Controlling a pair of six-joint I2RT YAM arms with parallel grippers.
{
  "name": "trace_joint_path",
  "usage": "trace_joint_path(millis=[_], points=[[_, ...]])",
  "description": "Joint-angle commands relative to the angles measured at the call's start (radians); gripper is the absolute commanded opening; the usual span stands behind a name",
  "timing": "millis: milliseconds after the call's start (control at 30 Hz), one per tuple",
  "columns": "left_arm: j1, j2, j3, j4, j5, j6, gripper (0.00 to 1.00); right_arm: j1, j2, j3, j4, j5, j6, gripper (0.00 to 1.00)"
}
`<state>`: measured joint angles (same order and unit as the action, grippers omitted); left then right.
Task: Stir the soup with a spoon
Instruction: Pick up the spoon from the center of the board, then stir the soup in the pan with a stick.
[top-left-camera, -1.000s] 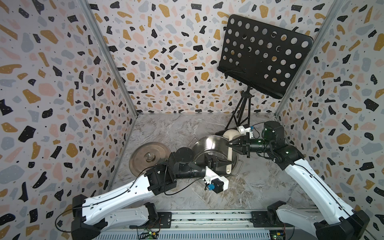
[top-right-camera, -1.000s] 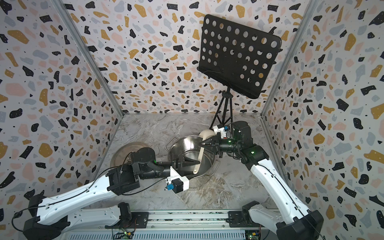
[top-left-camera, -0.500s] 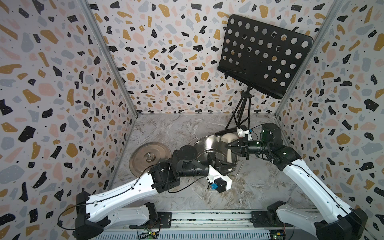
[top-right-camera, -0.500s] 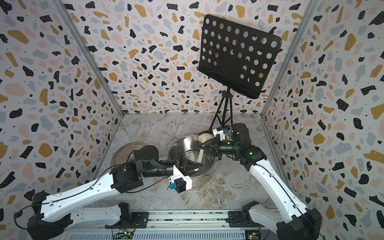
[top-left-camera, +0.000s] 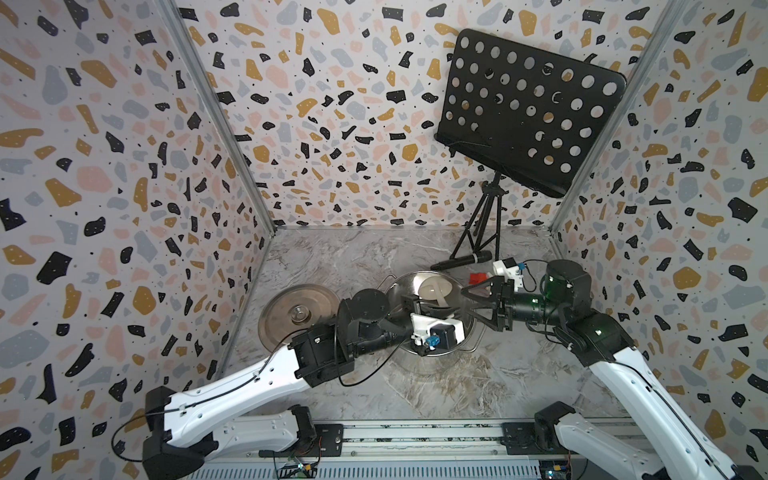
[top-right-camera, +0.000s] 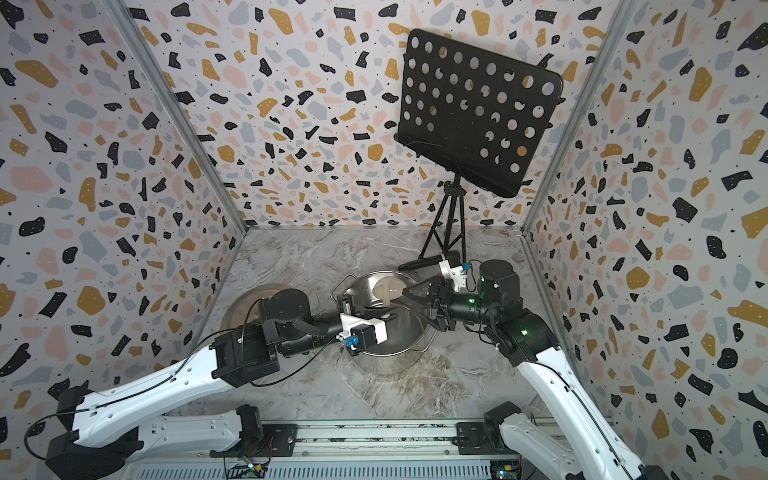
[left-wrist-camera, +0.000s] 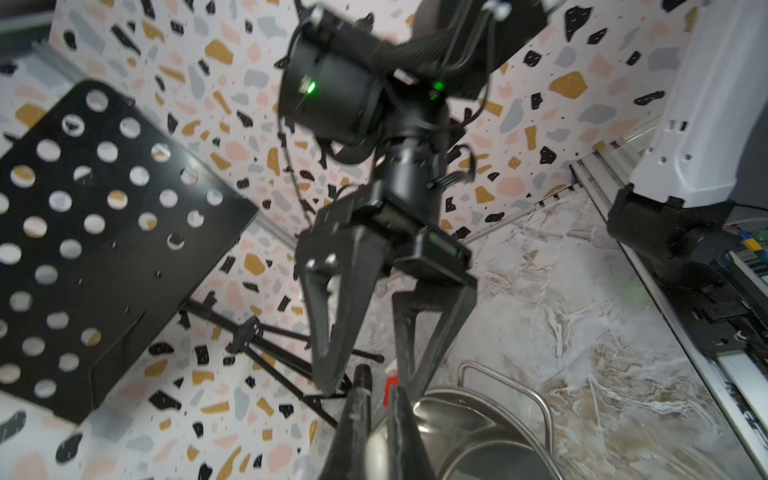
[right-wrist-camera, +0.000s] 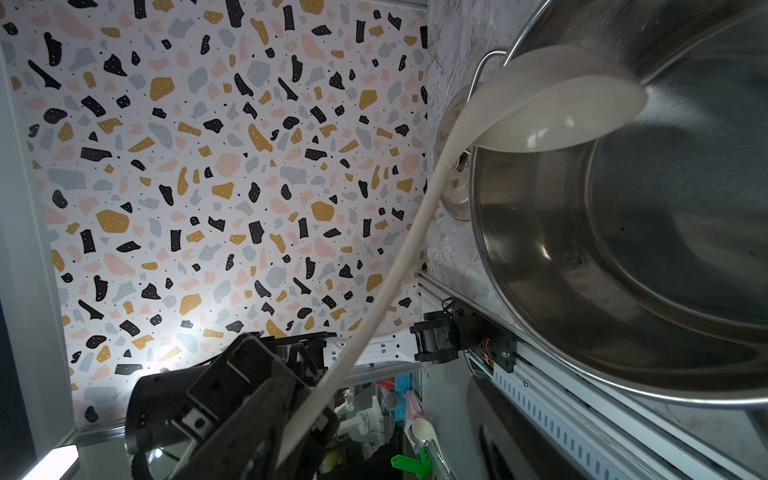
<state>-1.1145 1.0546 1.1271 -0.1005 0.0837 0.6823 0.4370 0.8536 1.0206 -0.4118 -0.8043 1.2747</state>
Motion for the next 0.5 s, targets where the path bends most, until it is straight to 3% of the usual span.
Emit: trace_joint_path(millis=[0, 200, 467], points=[[0.007, -0.047, 0.037, -0.057, -0.138, -0.201, 0.0, 0.003, -0.101, -0.041, -0.141, 0.131, -0.068, 0.75], [0.012, -0.051, -0.04, -0.1, -0.18, -0.407, 0.0, 0.003, -0.234, -0.1, -0.288, 0.319, -0.167, 0.75], [0.022, -0.004, -0.113, 0.031, -0.195, -0.464, 0.0, 0.003, -0.283, -0.16, -0.291, 0.346, -0.226, 0.74]])
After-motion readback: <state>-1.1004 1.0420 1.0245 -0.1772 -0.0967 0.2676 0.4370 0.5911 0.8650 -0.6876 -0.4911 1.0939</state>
